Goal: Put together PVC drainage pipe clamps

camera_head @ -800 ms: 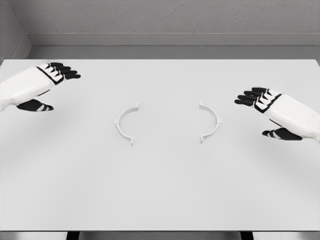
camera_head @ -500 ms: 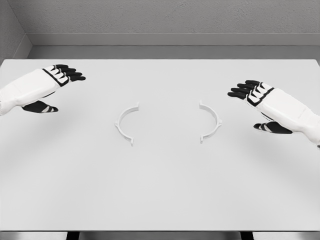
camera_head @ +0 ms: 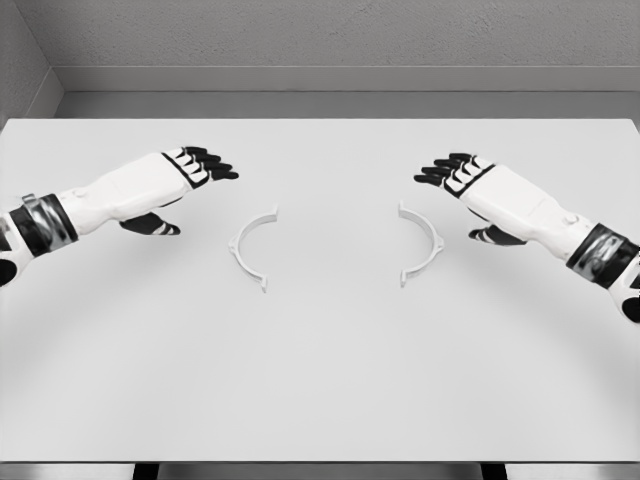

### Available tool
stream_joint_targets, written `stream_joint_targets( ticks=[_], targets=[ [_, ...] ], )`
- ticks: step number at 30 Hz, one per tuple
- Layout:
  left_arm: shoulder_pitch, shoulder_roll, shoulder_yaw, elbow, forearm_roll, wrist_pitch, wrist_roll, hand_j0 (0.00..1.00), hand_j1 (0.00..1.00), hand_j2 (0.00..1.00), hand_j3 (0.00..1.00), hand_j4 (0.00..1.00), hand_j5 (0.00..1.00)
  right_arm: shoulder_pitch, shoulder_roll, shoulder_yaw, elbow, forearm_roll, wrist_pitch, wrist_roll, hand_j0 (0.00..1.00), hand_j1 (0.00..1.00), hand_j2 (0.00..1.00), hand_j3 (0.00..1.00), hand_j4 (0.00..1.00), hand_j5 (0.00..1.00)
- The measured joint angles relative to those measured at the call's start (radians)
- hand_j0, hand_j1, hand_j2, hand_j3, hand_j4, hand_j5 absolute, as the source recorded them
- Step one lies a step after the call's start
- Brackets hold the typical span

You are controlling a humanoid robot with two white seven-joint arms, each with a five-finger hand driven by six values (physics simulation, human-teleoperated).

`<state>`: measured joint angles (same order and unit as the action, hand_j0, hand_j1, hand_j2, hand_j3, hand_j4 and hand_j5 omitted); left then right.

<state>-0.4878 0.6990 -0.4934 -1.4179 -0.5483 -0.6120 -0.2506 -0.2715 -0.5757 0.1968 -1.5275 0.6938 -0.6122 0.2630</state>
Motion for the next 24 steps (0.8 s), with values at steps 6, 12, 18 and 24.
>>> stream_joint_targets(
  ticks=[6, 12, 18, 24],
  targets=[
    [-0.008, -0.042, -0.031, 0.033, -0.018, 0.000, -0.009, 1.00, 1.00, 1.00, 1.00, 1.00, 1.00, -0.026, 0.031, 0.032, 0.057, 0.030, 0.000, 0.000, 1.00, 1.00, 1.00, 1.00, 1.00, 1.00],
    [-0.023, -0.069, -0.041, 0.071, -0.032, 0.000, -0.024, 1.00, 1.00, 1.00, 1.00, 1.00, 1.00, -0.058, 0.056, 0.063, 0.125, 0.044, 0.000, -0.001, 1.00, 1.00, 1.00, 1.00, 1.00, 1.00],
    [-0.058, -0.116, -0.052, 0.140, -0.039, 0.000, -0.029, 1.00, 1.00, 1.00, 1.00, 1.00, 1.00, -0.083, 0.067, 0.077, 0.172, 0.048, 0.000, -0.002, 1.00, 1.00, 1.00, 1.00, 1.00, 1.00],
    [-0.061, -0.139, -0.060, 0.169, -0.051, 0.000, -0.030, 1.00, 1.00, 1.00, 1.00, 1.00, 1.00, -0.087, 0.081, 0.091, 0.199, 0.049, 0.000, -0.002, 1.00, 1.00, 1.00, 1.00, 1.00, 1.00]
  ],
)
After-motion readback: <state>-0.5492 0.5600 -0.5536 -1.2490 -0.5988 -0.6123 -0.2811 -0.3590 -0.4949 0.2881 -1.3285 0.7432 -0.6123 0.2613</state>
